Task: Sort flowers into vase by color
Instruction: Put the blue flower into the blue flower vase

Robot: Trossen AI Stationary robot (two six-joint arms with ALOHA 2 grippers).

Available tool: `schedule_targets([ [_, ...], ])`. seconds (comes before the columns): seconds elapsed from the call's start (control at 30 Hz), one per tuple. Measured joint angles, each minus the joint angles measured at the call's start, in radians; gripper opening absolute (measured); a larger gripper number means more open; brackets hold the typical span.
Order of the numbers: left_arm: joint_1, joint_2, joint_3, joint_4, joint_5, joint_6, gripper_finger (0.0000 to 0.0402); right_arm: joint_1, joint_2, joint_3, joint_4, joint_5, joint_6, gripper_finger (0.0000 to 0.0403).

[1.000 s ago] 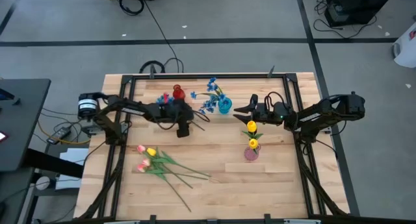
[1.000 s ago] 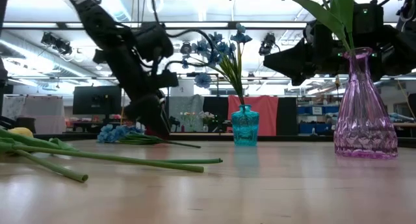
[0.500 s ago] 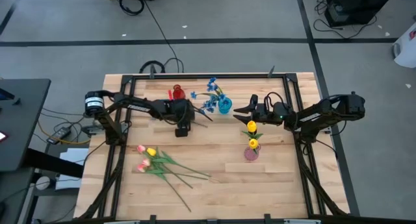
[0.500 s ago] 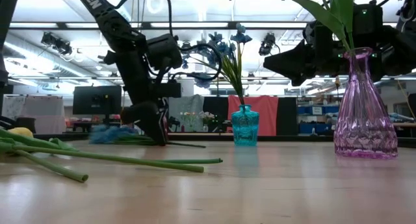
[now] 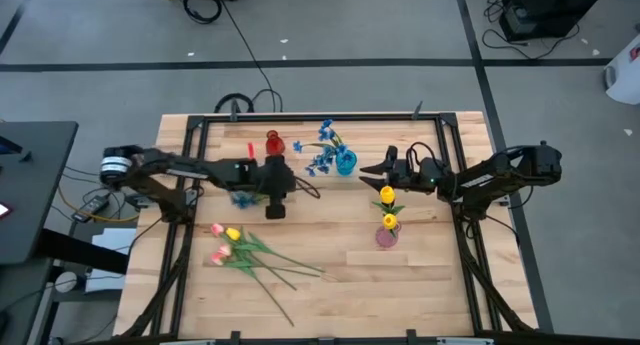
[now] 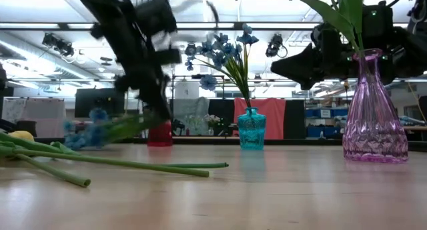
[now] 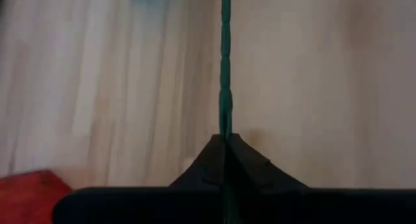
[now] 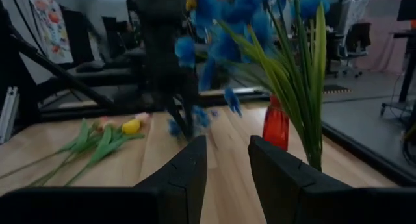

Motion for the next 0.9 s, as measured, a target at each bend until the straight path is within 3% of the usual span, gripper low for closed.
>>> schedule_targets([
  [0.27, -0.109, -0.185, 0.000, 0.050, 0.102, -0.088, 0.0012, 0.000, -0.003, 0.009, -0.007, 0.032, 0.023, 0.0127],
  [0.5, -0.156, -0.274, 0.000, 0.235, 0.157, -0.094, 0.0013, -0.031, -0.062, 0.088, -0.089, -0.101, 0.130, 0.0127],
  [0.67, -0.151, -0.297, 0.047, 0.316, 0.144, -0.095, 0.0013, -0.050, -0.137, 0.202, -0.384, -0.110, 0.137, 0.0127],
  [0.9, -0.144, -0.289, 0.278, 0.128, 0.107, -0.074, 0.0013, -0.054, -0.300, 0.406, -0.875, -0.064, 0.115, 0.0127],
])
